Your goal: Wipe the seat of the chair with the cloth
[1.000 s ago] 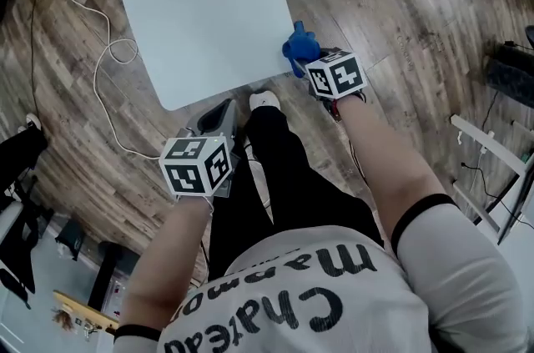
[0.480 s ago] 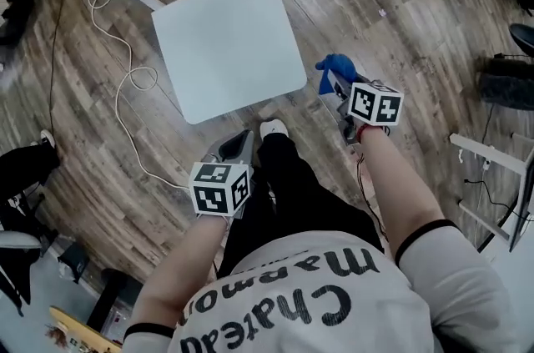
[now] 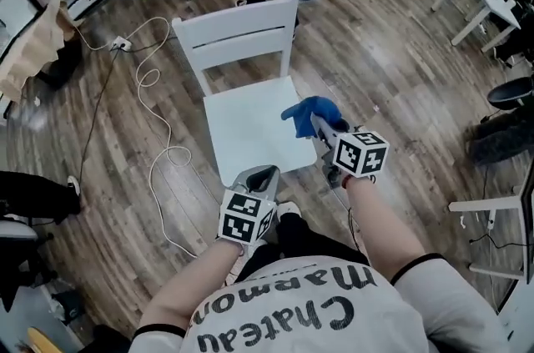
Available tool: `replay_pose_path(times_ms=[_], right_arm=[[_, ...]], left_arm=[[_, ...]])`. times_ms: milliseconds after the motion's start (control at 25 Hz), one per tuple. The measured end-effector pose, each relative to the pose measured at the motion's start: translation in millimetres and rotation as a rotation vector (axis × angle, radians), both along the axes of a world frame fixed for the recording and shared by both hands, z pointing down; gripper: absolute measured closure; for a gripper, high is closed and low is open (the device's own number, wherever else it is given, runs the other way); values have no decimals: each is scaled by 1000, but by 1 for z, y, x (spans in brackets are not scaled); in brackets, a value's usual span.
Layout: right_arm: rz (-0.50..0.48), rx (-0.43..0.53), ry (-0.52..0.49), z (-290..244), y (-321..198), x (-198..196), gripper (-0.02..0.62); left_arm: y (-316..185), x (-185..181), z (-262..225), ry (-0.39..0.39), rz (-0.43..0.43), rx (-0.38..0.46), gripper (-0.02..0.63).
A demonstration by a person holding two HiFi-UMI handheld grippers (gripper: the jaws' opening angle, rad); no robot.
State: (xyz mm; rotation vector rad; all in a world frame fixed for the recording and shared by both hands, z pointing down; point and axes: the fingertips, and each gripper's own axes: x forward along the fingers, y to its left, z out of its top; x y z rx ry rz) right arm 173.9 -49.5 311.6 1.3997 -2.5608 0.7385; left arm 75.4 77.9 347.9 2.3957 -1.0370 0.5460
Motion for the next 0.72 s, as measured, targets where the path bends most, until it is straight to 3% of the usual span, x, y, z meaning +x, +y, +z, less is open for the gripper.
replay_pose_path(times_ms=[200, 320, 480, 720], right_arm=[[-91, 85, -197, -99, 17, -56, 531], [-161, 165, -238, -155, 42, -77, 531], [-229, 258, -228, -209, 72, -98, 531], [-271, 310, -102, -241, 117, -109, 531]], left_arm=[[-5, -19, -93, 149, -4, 118, 597], [0, -31, -157, 189, 10, 231, 597], [15, -45, -239, 221, 22, 446, 597], [51, -80, -300, 350, -34, 544, 597]])
